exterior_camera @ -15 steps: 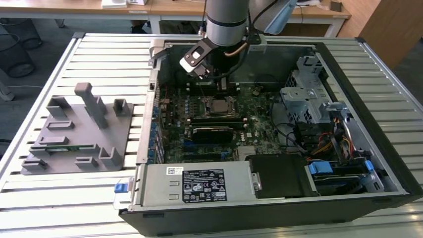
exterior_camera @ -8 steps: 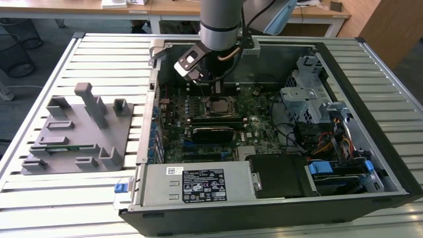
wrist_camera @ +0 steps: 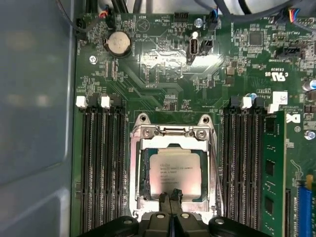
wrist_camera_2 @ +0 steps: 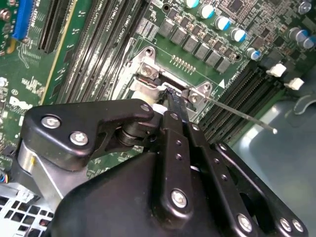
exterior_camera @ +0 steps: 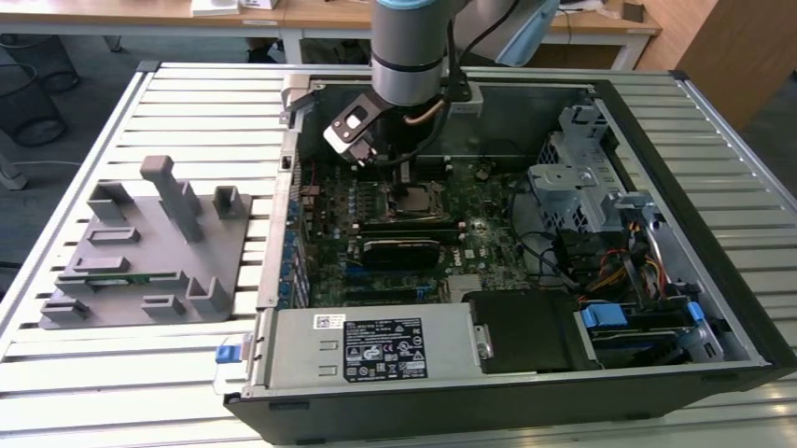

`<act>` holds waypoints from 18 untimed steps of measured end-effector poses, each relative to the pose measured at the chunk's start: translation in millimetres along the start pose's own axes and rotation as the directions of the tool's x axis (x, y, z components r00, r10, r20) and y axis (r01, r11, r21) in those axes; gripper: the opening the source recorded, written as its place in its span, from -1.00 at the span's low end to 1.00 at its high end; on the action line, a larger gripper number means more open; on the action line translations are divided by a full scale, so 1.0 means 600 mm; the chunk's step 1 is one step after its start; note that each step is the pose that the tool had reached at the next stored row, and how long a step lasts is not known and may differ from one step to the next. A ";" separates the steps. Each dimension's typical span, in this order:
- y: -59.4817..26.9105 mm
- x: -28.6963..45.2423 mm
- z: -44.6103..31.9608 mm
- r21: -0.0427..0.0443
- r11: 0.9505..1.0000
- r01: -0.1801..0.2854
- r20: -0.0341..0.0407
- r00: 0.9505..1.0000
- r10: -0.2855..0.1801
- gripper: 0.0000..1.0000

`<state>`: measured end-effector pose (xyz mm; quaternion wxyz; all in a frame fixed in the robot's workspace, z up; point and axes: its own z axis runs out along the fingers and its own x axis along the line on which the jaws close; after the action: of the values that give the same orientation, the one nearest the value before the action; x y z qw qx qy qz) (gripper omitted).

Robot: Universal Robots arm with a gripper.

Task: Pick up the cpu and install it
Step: 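Close the cpu cover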

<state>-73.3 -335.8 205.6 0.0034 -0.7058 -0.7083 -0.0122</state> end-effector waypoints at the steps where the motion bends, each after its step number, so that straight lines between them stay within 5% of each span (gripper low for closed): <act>1: 0.000 0.000 0.002 0.000 1.000 0.000 0.000 1.000 0.000 -0.79; 11: -0.001 -0.001 0.016 0.001 1.000 0.000 0.000 1.000 0.000 -0.79; 18: -0.001 0.000 0.000 0.000 1.000 0.000 -0.004 1.000 0.000 -0.79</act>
<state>-73.7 -335.8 205.5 0.0046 -0.7058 -0.7083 -0.0136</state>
